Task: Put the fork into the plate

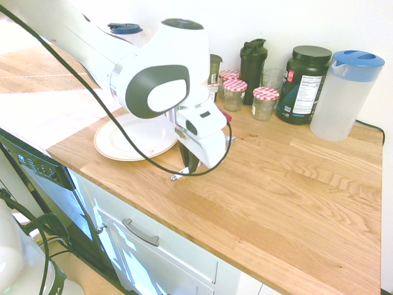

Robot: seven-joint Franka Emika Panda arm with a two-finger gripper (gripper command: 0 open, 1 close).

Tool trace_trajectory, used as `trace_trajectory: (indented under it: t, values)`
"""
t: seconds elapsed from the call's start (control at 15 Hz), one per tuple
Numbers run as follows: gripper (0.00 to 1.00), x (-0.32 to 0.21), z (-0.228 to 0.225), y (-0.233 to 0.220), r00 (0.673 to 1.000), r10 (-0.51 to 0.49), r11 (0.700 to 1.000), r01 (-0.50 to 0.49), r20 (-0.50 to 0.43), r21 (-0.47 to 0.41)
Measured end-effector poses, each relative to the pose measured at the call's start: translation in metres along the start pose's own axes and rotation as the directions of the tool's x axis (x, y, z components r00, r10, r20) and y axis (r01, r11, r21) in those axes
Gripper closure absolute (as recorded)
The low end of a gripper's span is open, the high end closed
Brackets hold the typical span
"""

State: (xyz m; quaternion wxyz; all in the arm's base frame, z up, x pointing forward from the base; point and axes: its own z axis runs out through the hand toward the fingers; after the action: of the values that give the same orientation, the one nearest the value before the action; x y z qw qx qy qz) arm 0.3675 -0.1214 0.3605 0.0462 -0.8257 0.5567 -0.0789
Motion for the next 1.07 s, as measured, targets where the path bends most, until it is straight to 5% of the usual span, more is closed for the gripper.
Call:
trace_trajectory:
  t: [0.47, 1.07]
  values:
    - [1.00, -0.079, -0.053, -0.043, 0.982, -0.174, 0.985, 0.173, -0.081, -0.018]
    - [1.00, -0.187, -0.059, -0.096, 0.915, -0.365, 0.930, 0.350, -0.172, -0.114]
